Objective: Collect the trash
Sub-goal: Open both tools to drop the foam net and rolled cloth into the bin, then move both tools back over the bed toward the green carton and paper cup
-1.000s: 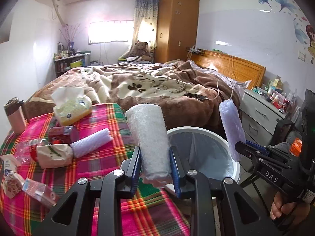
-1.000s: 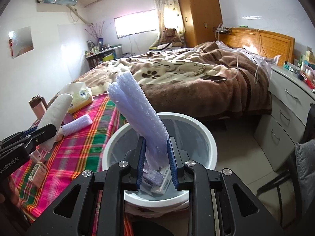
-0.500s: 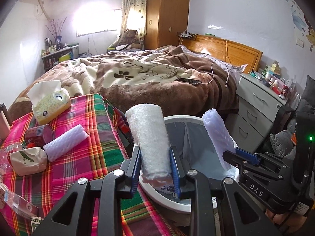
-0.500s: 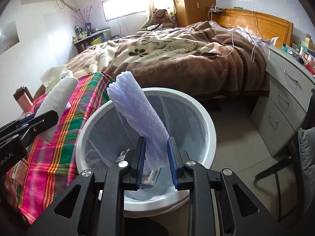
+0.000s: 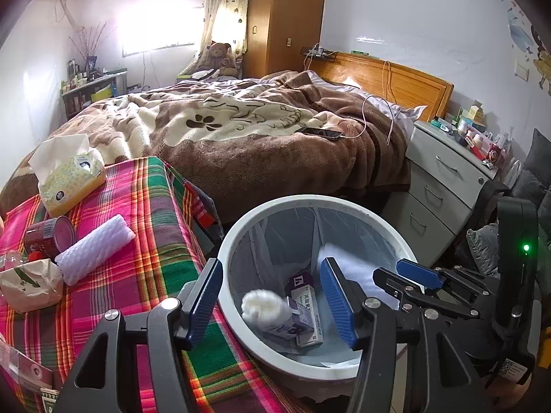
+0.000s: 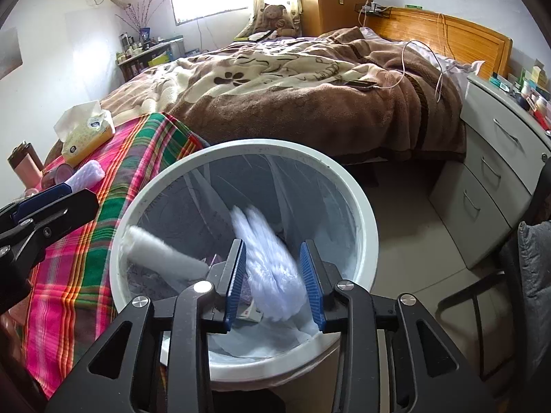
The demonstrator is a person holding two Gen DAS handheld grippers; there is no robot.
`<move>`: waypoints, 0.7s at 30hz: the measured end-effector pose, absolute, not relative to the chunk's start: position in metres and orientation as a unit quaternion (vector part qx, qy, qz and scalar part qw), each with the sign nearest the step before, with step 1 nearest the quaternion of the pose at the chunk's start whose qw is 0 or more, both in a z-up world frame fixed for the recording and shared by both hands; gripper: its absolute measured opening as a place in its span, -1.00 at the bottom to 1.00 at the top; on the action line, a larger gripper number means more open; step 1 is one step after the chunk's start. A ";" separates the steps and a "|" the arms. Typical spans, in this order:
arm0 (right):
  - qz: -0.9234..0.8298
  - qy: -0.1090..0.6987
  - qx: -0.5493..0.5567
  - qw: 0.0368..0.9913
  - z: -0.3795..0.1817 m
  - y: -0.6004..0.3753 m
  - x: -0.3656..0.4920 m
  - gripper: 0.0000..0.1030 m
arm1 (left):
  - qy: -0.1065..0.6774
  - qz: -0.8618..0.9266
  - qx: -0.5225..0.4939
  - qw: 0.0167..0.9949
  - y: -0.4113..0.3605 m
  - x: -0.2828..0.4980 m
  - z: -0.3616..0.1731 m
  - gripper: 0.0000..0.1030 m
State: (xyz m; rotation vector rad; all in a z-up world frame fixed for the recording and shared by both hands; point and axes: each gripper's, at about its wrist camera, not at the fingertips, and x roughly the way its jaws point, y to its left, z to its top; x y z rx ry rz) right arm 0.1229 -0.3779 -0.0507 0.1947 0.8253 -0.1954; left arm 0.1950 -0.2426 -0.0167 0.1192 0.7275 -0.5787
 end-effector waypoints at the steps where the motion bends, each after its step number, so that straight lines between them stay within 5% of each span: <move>1: -0.094 0.399 0.094 0.907 -0.050 -0.377 0.124 -0.07 | 0.350 -0.277 0.058 0.893 -0.242 0.195 -0.016 0.14; 21: -0.058 0.348 0.083 0.932 -0.020 -0.328 0.115 0.06 | 0.314 -0.219 0.036 0.923 -0.159 0.159 0.014 0.20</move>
